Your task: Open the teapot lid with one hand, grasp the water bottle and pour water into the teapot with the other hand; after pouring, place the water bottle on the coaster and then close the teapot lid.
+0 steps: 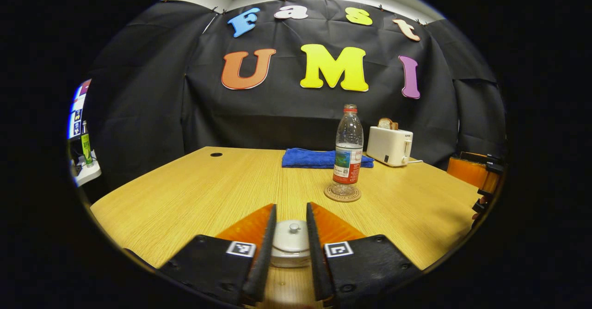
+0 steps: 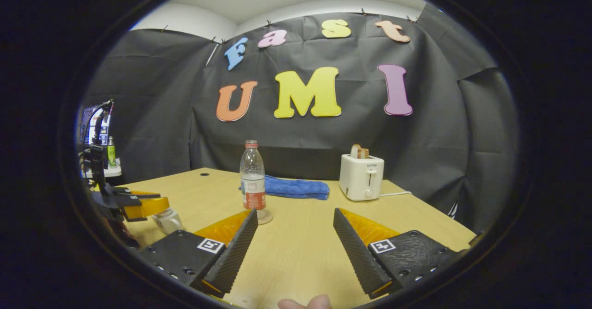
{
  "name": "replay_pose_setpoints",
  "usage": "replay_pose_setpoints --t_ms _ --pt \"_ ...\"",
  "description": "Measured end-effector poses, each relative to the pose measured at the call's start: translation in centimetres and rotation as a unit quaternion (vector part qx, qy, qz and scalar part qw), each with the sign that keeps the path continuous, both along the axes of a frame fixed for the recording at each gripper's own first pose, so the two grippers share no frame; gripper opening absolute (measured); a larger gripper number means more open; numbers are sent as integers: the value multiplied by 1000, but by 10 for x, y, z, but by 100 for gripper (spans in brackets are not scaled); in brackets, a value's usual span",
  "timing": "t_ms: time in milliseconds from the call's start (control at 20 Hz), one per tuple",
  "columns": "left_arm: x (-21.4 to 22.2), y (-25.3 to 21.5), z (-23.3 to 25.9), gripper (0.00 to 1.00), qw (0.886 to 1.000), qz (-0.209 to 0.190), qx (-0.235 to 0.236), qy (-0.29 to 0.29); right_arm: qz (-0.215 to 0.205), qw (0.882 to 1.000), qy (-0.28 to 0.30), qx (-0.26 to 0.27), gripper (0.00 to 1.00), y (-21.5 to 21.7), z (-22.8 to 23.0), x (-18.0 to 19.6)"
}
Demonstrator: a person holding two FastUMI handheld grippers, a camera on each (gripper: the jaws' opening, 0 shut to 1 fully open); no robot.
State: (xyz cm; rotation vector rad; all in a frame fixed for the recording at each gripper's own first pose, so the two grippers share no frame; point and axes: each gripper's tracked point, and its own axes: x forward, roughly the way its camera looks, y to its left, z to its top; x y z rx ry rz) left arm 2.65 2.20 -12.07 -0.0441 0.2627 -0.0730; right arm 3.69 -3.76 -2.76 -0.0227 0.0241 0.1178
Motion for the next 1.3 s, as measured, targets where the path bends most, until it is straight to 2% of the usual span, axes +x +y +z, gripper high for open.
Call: replay_pose_setpoints --t_ms 150,350,500,600,800,900,1300 --pt "-5 -2 50 100 998 26 -16 -50 -12 1000 -9 11 98 -2 6 -5" --pt "-18 -16 121 98 993 33 -8 -117 -36 999 -24 16 98 -14 27 -14" --pt "-27 -32 142 98 991 32 -9 -131 -55 997 -32 34 97 -26 40 -28" --pt "-35 -50 142 98 991 19 -7 -131 -64 997 -36 37 96 -31 44 -39" --pt "-48 -69 135 98 990 4 26 -135 -66 997 -40 19 98 -26 39 -59" --pt "-52 -79 134 98 991 -7 24 -134 -66 997 -42 12 97 -23 37 -64" --pt "-48 -77 128 99 991 -1 3 -132 -90 994 -53 4 97 -21 43 -60"
